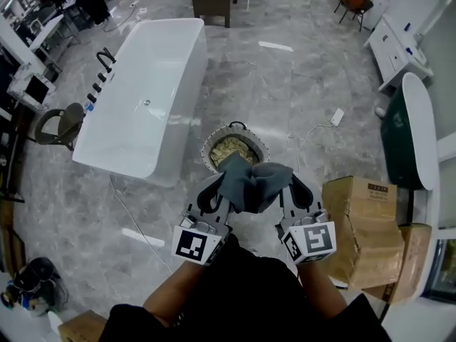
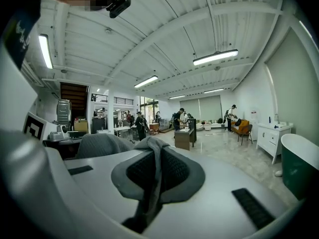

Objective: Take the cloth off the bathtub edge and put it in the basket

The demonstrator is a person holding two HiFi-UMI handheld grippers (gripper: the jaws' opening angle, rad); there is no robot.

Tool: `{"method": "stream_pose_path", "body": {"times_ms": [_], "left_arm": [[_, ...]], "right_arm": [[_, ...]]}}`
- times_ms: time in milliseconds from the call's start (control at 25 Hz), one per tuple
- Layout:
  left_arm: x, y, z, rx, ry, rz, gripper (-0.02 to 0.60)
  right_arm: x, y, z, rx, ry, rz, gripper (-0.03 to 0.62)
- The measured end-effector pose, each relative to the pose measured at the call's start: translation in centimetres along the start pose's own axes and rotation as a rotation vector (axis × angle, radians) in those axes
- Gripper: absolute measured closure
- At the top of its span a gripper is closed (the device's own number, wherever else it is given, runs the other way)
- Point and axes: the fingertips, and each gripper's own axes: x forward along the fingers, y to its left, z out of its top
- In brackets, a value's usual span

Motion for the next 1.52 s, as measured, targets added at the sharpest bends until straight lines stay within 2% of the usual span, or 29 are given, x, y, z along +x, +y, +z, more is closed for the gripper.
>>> {"method": "stream_pose_path", "body": {"times_ms": [320, 680, 1000, 1200, 1360, 1520], "left_arm": [[5.6, 6.2, 0.9, -0.047, -0.035, -0.073, 0.543], [8.8, 13.0, 2.6, -0.081, -0.099, -0.091, 0.543], [10.9, 15.3, 3.9, -0.096, -0.132, -0.067, 0.543], [12.8, 15.1, 5.5, -0.080, -0.150, -0.067, 0.543], [14.7, 14.5, 6.5, -0.034, -0.153, -0.060, 0.543], [17.0, 14.4, 5.7, -0.012, -0.123, -0.054, 0.543]], "right_arm": [[7.0, -0.5, 2.2, -0.031, -0.019, -0.072, 0.559], [13.5, -0.6, 4.8, -0.047, -0.066, -0.127, 0.559], [16.9, -1.3, 7.4, -0.066, -0.110, -0.080, 0.559], [17.6, -1.4, 9.2, -0.026, -0.140, -0.017, 0.559], [18.3, -1.5, 10.3, -0.019, -0.148, 0.043, 0.559], [19.5, -2.4, 10.2, -0.019, -0.119, 0.078, 0.559]]}}
